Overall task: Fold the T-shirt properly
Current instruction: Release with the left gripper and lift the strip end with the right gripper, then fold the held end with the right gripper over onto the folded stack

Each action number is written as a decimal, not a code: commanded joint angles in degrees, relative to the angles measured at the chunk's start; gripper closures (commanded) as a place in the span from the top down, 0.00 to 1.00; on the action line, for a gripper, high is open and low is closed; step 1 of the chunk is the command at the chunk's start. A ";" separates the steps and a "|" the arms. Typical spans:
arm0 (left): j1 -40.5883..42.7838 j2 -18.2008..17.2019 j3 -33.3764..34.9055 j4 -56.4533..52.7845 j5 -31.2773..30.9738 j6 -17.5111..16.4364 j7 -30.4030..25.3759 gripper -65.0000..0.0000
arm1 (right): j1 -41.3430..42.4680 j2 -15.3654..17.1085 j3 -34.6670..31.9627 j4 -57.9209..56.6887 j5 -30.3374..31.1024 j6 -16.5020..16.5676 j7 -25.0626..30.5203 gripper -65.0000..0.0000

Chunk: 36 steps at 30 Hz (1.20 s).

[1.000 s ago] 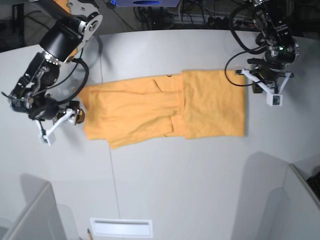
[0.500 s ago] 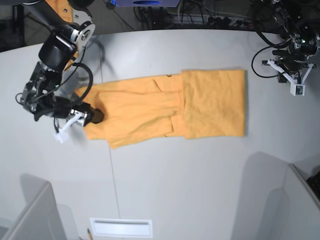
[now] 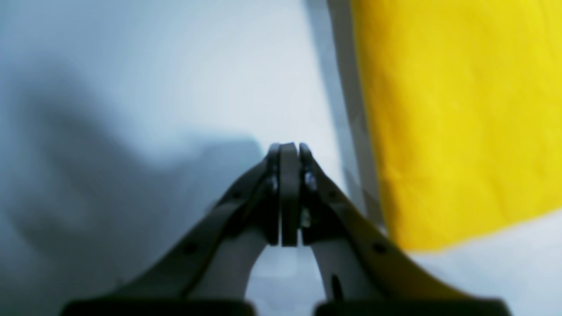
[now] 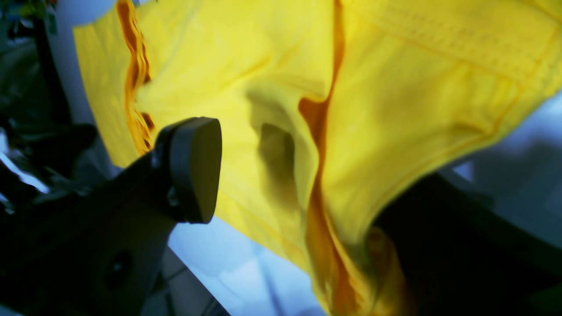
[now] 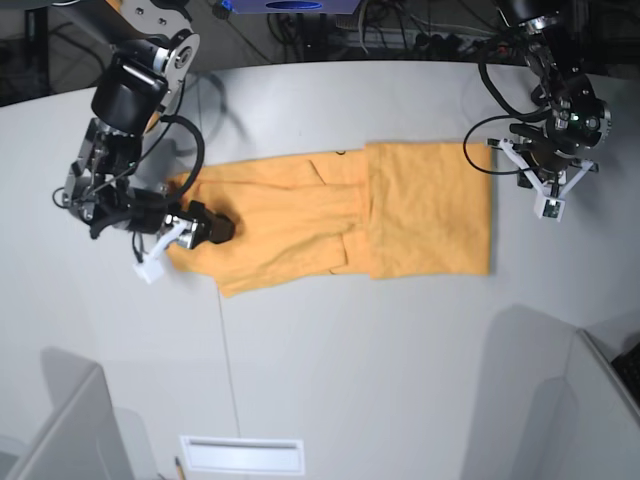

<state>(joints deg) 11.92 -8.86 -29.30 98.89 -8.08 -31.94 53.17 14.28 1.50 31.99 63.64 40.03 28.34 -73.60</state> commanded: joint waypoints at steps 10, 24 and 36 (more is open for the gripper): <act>-1.24 -0.68 10.53 -3.64 6.10 -0.28 -3.45 0.00 | 2.02 1.98 -0.65 -2.32 -3.33 -1.30 4.64 0.00; -3.00 -0.32 24.77 -2.14 10.23 -0.28 -3.19 0.00 | 2.90 3.12 -15.59 17.64 -3.42 -14.84 5.34 0.00; -1.42 -5.69 23.98 3.92 10.58 -0.36 0.94 0.00 | -3.34 -8.57 -28.08 33.73 -3.42 -18.97 5.34 0.00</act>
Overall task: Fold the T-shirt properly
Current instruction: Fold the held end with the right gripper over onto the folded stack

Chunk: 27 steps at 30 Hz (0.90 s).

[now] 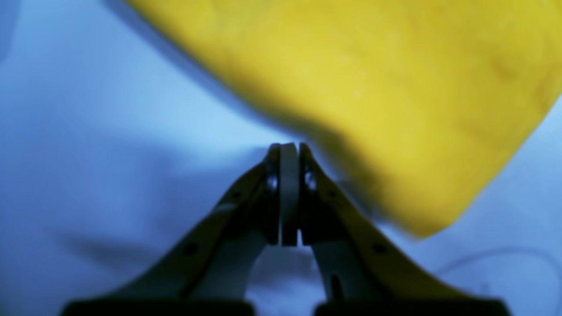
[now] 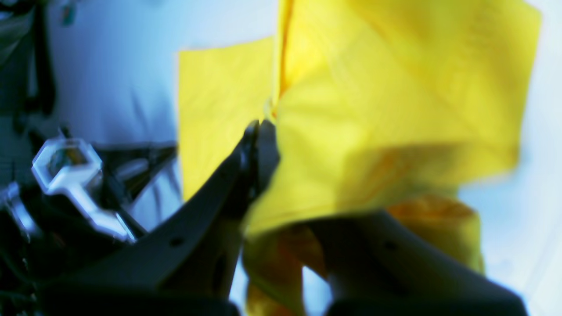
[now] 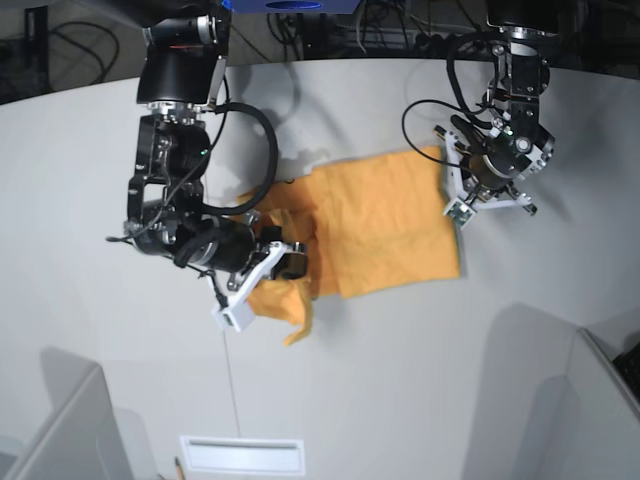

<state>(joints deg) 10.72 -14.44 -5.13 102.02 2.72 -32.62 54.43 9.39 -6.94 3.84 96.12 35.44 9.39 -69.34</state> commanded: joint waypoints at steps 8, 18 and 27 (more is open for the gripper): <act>0.84 -3.81 -0.19 0.44 -0.22 0.31 -0.32 0.00 | 1.47 -0.58 -10.82 1.86 1.26 -1.70 8.99 0.00; 1.54 -3.54 0.33 0.44 -0.13 0.31 -0.41 0.00 | 1.73 -0.58 -24.80 1.33 1.44 -9.96 15.76 0.00; 1.72 -3.45 0.51 0.53 -0.22 0.31 -0.41 0.00 | 2.26 -0.66 -31.57 -6.93 1.53 -10.31 23.23 0.00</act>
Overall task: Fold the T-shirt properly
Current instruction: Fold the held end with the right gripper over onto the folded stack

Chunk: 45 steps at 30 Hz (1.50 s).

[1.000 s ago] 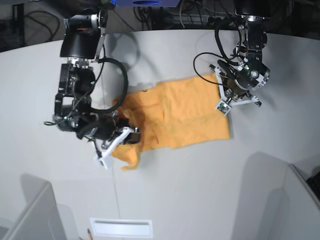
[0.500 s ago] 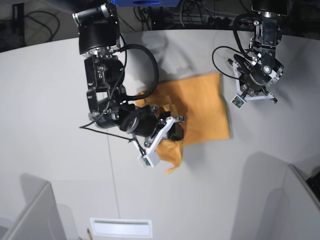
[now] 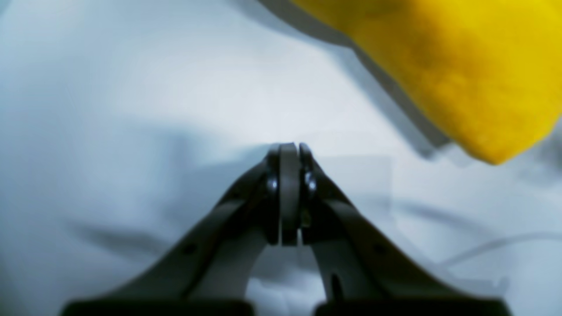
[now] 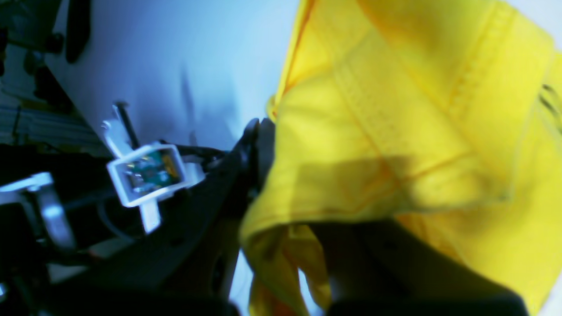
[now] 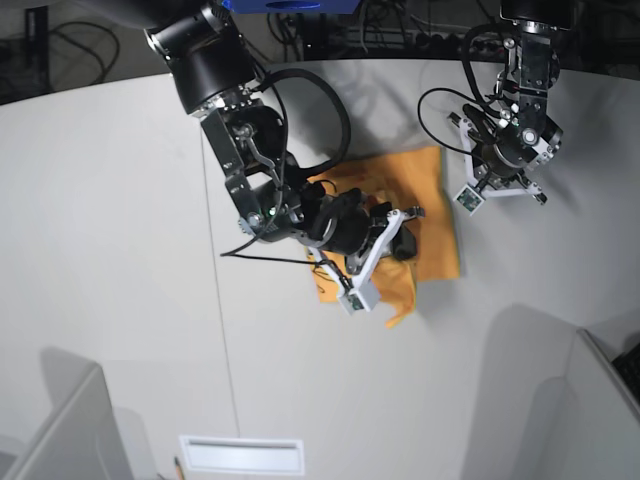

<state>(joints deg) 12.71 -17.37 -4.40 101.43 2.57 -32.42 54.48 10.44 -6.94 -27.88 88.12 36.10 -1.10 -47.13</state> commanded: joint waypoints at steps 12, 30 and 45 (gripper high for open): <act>1.84 -0.52 -0.30 1.21 -0.24 0.12 -0.46 0.00 | 4.11 -1.28 -7.33 -5.26 0.87 0.00 6.56 0.00; 14.76 1.06 -18.85 11.76 -5.07 -0.06 -0.37 0.00 | 4.02 -1.19 -7.51 -5.00 5.00 -11.25 3.49 0.51; 19.16 -1.40 -45.49 11.50 -22.39 -0.06 -0.28 0.00 | 6.40 -1.54 -18.06 -9.30 5.18 -11.34 6.83 0.51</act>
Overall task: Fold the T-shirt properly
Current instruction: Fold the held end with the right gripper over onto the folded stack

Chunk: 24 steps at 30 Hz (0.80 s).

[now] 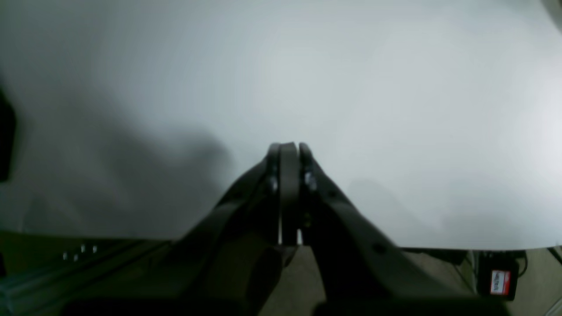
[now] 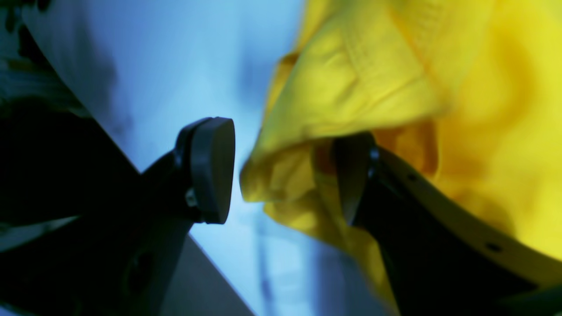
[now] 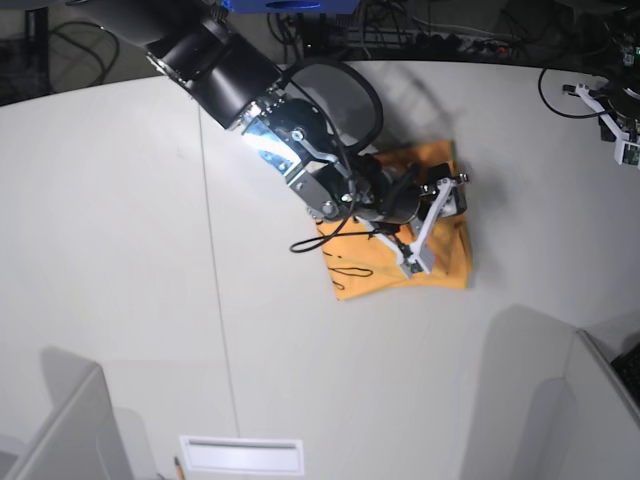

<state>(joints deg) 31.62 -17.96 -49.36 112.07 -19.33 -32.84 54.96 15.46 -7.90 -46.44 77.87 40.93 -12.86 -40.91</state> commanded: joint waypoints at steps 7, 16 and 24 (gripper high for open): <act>0.34 -0.55 -3.08 0.85 -1.55 0.27 -0.76 0.00 | 5.42 -0.58 -9.61 -0.37 7.20 0.42 7.81 0.51; 0.34 -0.46 -3.16 0.85 -1.63 0.27 -0.76 0.00 | 12.27 2.23 -13.30 5.96 14.33 0.34 12.38 0.51; 0.78 -0.29 -3.25 0.76 -1.37 0.27 -0.76 0.00 | 11.75 11.99 -6.27 5.78 14.24 0.34 4.82 0.00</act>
<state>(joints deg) 31.83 -17.45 -52.05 112.05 -20.86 -32.84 54.89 25.98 4.80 -53.08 82.43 54.24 -13.26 -36.93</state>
